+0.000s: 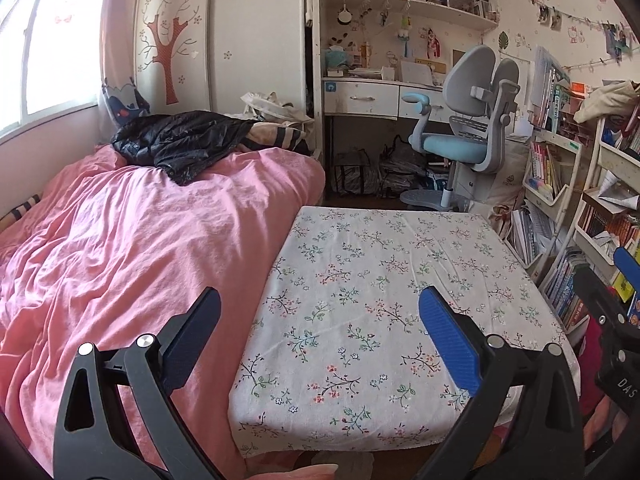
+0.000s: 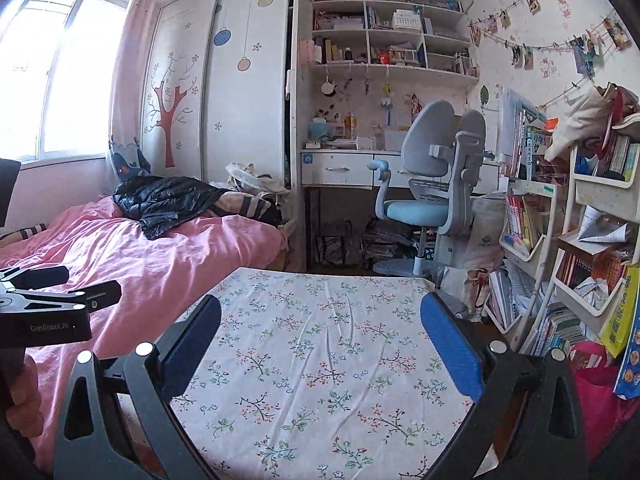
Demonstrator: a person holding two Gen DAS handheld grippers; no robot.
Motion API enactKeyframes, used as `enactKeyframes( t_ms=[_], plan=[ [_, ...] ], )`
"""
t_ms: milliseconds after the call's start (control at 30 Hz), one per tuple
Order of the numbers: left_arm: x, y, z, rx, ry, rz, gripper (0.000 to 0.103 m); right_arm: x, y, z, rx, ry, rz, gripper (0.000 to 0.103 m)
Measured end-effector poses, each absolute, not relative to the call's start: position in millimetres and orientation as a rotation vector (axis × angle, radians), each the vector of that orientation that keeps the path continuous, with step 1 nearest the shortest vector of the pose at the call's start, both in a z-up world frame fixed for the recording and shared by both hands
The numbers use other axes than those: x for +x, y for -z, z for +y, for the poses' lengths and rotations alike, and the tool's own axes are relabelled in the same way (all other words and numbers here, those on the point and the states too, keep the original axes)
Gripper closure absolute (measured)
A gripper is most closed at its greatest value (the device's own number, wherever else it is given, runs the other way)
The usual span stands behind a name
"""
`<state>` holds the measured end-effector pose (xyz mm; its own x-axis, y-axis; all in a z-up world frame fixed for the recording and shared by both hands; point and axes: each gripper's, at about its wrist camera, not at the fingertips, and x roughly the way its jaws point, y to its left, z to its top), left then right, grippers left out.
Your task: Collect trash
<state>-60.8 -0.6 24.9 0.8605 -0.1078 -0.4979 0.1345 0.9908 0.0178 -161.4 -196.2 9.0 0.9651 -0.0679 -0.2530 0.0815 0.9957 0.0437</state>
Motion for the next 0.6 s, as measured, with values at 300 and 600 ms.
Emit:
enactKeyframes(
  t_ms=[300, 600],
  plan=[
    [-61, -27, 12, 0.028, 0.117, 0.520, 0.007, -158, -7, -184, 0.015, 0.061, 0.256, 0.007],
    [-59, -27, 14, 0.017, 0.118, 0.524, 0.007, -155, -6, -183, 0.004, 0.057, 0.253, 0.007]
  ],
)
